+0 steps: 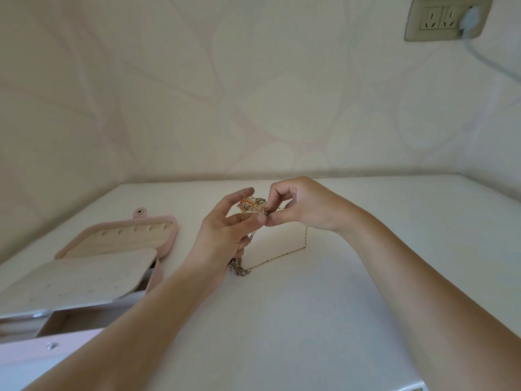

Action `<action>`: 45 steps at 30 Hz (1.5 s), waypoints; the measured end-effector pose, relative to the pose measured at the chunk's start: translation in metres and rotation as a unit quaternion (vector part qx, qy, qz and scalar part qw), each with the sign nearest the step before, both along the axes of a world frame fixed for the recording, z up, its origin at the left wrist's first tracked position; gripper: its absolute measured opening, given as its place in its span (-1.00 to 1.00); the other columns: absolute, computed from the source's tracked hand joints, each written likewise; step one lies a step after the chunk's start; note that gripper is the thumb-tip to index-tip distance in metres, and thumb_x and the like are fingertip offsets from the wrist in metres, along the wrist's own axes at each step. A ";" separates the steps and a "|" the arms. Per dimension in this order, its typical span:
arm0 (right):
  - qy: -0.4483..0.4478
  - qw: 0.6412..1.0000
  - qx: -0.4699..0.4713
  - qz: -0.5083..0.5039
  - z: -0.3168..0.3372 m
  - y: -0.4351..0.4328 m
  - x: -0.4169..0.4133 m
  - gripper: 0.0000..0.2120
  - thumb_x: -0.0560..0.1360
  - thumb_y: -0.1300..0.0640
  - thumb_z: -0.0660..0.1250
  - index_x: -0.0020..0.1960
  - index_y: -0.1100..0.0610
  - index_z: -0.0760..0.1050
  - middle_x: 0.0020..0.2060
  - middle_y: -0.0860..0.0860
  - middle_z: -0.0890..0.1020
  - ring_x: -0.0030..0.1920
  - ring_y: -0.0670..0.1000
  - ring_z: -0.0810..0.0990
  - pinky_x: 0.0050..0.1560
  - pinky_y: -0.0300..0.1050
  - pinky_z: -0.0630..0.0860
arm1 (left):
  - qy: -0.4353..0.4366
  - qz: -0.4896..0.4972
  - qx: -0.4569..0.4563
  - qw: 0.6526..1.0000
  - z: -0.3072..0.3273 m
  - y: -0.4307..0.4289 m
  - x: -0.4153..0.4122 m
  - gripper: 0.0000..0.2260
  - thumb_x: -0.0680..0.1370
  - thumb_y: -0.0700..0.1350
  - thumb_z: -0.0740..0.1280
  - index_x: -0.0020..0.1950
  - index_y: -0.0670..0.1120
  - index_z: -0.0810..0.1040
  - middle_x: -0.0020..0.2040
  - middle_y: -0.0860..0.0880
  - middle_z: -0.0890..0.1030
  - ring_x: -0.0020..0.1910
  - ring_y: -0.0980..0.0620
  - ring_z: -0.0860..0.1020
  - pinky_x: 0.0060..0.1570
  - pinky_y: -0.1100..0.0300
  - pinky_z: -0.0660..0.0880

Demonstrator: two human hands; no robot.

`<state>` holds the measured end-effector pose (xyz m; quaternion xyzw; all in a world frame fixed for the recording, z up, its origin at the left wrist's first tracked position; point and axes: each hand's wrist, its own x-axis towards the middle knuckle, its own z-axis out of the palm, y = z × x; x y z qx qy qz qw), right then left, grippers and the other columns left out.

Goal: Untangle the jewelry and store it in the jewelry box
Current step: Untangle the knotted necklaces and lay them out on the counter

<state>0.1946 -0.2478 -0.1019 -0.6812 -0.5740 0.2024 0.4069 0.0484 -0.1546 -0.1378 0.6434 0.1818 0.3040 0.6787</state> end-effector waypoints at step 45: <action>0.374 0.923 -0.043 0.082 -0.011 0.017 -0.005 -0.86 0.53 0.28 0.16 -0.14 0.14 0.46 -0.41 -0.06 0.48 -0.59 -0.17 0.16 -0.55 -0.32 0.03 | -0.066 0.040 -0.068 0.995 0.009 0.001 -0.003 -0.70 0.56 -0.27 0.25 0.18 0.07 0.51 -0.31 0.05 0.56 -0.48 0.14 0.34 -0.54 0.34 0.22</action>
